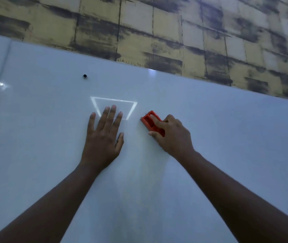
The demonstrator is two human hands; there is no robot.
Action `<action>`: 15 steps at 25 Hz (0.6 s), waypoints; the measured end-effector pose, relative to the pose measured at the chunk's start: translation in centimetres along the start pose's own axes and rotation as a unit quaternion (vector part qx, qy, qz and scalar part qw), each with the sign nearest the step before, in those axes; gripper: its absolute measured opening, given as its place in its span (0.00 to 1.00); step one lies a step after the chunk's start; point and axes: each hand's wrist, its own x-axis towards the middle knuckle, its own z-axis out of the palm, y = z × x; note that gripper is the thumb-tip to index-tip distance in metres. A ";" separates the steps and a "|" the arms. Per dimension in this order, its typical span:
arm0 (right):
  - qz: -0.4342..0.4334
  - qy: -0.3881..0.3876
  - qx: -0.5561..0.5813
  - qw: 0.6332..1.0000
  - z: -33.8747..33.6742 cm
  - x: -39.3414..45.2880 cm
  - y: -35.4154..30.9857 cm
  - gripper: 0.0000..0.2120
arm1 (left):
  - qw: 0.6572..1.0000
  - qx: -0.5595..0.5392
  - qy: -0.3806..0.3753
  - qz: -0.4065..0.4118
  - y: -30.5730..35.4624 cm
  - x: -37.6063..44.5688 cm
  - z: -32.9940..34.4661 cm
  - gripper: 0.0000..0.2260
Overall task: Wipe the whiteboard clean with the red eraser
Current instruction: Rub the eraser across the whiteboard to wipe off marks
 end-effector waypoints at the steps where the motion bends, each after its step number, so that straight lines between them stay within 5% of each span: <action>1: 0.024 0.001 0.006 1.000 -0.5 0.5 1.5 0.27 | 1.000 0.000 0.002 0.000 0.0 -0.3 -0.1 0.29; 7: 0.223 0.070 0.165 0.958 -1.4 3.3 10.3 0.29 | 1.000 -0.001 0.007 -0.013 0.7 -2.0 -0.6 0.29; 15: 0.017 0.117 0.135 0.984 3.0 -2.5 6.3 0.25 | 0.998 0.011 0.000 -0.058 2.6 -3.9 -0.5 0.30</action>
